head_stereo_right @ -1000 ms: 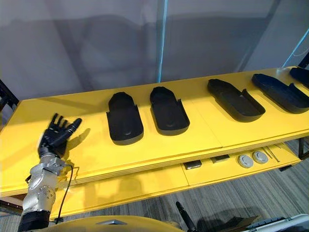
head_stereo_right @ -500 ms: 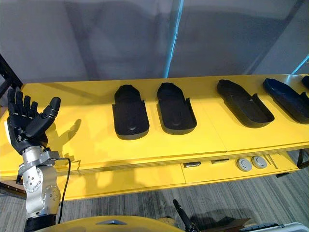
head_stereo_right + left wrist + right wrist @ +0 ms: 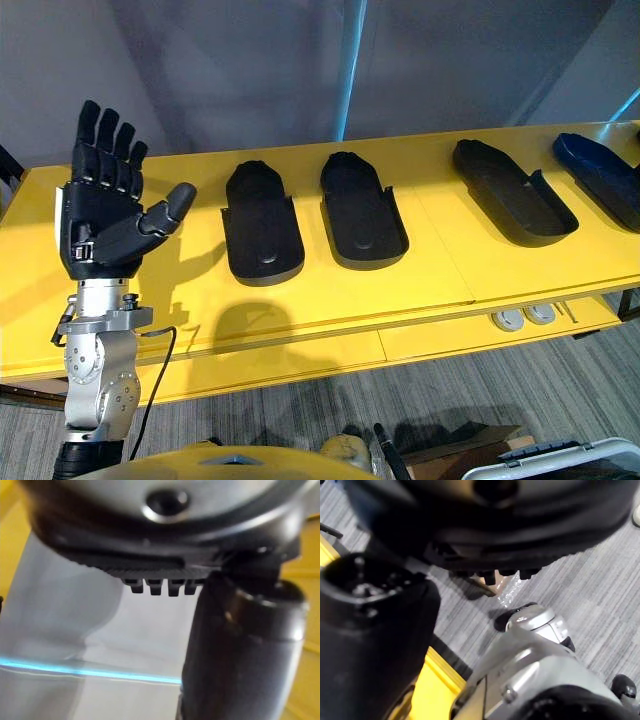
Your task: Walk over and take three plastic housings, then place them on the shelf
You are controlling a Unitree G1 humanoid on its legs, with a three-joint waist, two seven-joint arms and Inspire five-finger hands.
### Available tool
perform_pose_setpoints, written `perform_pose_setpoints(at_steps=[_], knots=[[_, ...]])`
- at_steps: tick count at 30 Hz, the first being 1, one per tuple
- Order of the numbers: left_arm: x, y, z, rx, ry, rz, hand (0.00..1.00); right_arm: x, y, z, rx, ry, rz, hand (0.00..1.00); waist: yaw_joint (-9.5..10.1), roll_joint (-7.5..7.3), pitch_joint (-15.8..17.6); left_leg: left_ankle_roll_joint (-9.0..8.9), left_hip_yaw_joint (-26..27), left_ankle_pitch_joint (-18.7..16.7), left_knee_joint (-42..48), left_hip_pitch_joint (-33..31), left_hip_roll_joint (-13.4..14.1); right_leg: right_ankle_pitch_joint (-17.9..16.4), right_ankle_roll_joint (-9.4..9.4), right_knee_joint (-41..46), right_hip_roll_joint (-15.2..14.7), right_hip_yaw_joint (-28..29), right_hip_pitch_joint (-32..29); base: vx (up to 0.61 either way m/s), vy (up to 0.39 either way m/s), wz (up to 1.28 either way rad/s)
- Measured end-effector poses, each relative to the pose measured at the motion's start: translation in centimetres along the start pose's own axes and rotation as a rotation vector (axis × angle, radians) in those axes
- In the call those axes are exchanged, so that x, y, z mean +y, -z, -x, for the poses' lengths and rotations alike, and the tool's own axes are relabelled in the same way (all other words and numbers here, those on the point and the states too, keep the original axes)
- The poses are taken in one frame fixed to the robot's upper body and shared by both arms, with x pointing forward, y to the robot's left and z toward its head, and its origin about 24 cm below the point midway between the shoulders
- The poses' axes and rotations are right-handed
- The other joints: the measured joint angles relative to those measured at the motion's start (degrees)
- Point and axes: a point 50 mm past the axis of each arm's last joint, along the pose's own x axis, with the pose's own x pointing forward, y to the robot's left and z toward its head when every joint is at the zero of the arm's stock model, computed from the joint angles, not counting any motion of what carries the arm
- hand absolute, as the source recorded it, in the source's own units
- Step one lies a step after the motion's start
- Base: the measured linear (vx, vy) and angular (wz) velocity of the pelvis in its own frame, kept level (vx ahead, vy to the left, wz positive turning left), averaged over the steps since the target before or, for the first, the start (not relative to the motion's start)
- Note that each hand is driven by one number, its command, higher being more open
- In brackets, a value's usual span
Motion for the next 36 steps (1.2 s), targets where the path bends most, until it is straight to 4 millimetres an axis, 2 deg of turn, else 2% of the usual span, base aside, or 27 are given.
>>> perform_pose_setpoints(at_steps=[3, 6, 10, 13, 18, 20, 22, 25, 29, 31, 33, 36], knots=[[0.1, 0.0, 0.0, 0.008, -0.002, -0.055, 1.0, -0.2, -0.3, 0.0, -0.021, 0.064, -0.031, 1.0, 0.03, -0.05, 0.03, -0.08, 1.06, -0.31, -0.03, 0.75, 0.02, 0.01, 0.01, -0.02, 0.08, 1.19, -0.09, 0.0, 0.013, -0.18], [0.5, -0.1, 0.3, 0.005, -0.057, -0.074, 1.0, -0.6, -1.6, 0.2, -0.115, 0.155, -0.079, 1.0, -0.08, -0.01, -0.01, -0.3, 2.89, -0.98, 0.02, 2.22, 0.13, 0.03, 0.03, -0.02, 0.25, 3.03, 0.1, -0.01, 0.016, -0.3], [1.0, -0.8, 0.4, -0.053, -0.126, -0.114, 1.0, -1.2, -4.5, 1.2, -0.287, 0.24, -0.208, 1.0, -0.39, -0.13, -0.18, -0.62, 4.36, -1.28, -0.21, 3.76, 0.47, 0.07, 0.02, 0.12, 0.65, 4.16, 0.42, 0.0, 0.003, -0.18], [1.7, -2.1, 0.5, -0.127, -0.196, -0.174, 1.0, -0.6, -7.3, 2.4, -0.435, 0.255, -0.282, 1.0, -0.46, -0.13, -0.43, -0.92, 5.82, -1.29, -0.89, 5.16, 0.87, 0.09, 0.02, 0.25, 1.15, 5.05, 0.57, 0.0, -0.012, -0.2], [1.7, -4.4, 1.4, -0.234, -0.257, -0.181, 1.0, 0.4, -13.1, 7.0, -0.804, 0.261, -0.444, 1.0, -0.81, 0.02, -1.62, -1.21, 6.49, -1.0, -2.25, 6.07, 0.77, 0.09, 0.02, 0.2, 1.29, 4.98, 0.68, 0.01, -0.005, -0.04], [1.6, -4.9, 1.6, -0.276, -0.281, -0.219, 1.0, 1.2, -15.7, 9.6, -0.977, 0.231, -0.487, 1.0, -0.75, -0.44, -1.87, -1.24, 6.57, -0.89, -2.31, 5.95, 0.8, 0.09, 0.03, 0.1, 1.34, 4.96, 0.51, 0.0, 0.0, 0.0], [1.6, -5.0, 1.7, -0.286, -0.305, -0.248, 1.0, 1.9, -17.0, 11.0, -1.066, 0.202, -0.499, 1.0, -0.69, -0.86, -2.13, -1.28, 6.56, -0.81, -2.43, 5.95, 0.83, 0.09, 0.03, 0.0, 1.43, 4.96, 0.45, 0.0, 0.0, 0.0], [1.6, -5.0, 1.8, -0.293, -0.333, -0.271, 1.0, 3.1, -18.2, 12.0, -1.126, 0.178, -0.5, 1.0, -0.61, -1.22, -2.36, -1.29, 6.55, -0.79, -2.47, 5.94, 0.8, 0.13, 0.08, -0.12, 1.43, 4.95, 0.41, 0.0, 0.0, 0.0], [1.7, -4.9, 2.2, -0.283, -0.357, -0.293, 1.0, 3.5, -18.8, 12.4, -1.144, 0.174, -0.533, 1.0, -0.52, -0.79, -2.21, -1.29, 6.5, -0.79, -2.48, 5.89, 0.76, 0.16, 0.11, -0.28, 1.44, 4.86, 0.42, 0.0, 0.0, 0.0], [2.0, -4.9, 2.6, -0.269, -0.381, -0.306, 1.0, 3.6, -19.7, 14.1, -1.221, 0.135, -0.557, 1.0, -0.73, -0.1, -2.08, -1.28, 6.43, -0.8, -2.54, 5.89, 0.73, 0.27, 0.24, -0.3, 1.44, 4.77, 0.44, 0.0, 0.0, 0.0], [2.7, -5.2, 2.7, -0.283, -0.405, -0.335, 1.0, 3.9, -21.0, 17.1, -1.38, 0.009, -0.552, 1.0, -1.41, 0.24, -1.86, -1.25, 6.17, -0.81, -2.55, 5.73, 0.73, 0.28, 0.25, -0.33, 1.43, 4.55, 0.52, -0.01, -0.011, 0.04], [3.2, -5.6, 2.8, -0.293, -0.42, -0.363, 1.0, 4.3, -22.2, 20.2, -1.56, -0.132, -0.507, 1.0, -1.63, 0.1, -1.71, -1.19, 5.54, -0.82, -2.3, 5.13, 0.72, 0.34, 0.31, -0.54, 1.41, 4.07, 0.54, -0.02, -0.012, 0.09]])
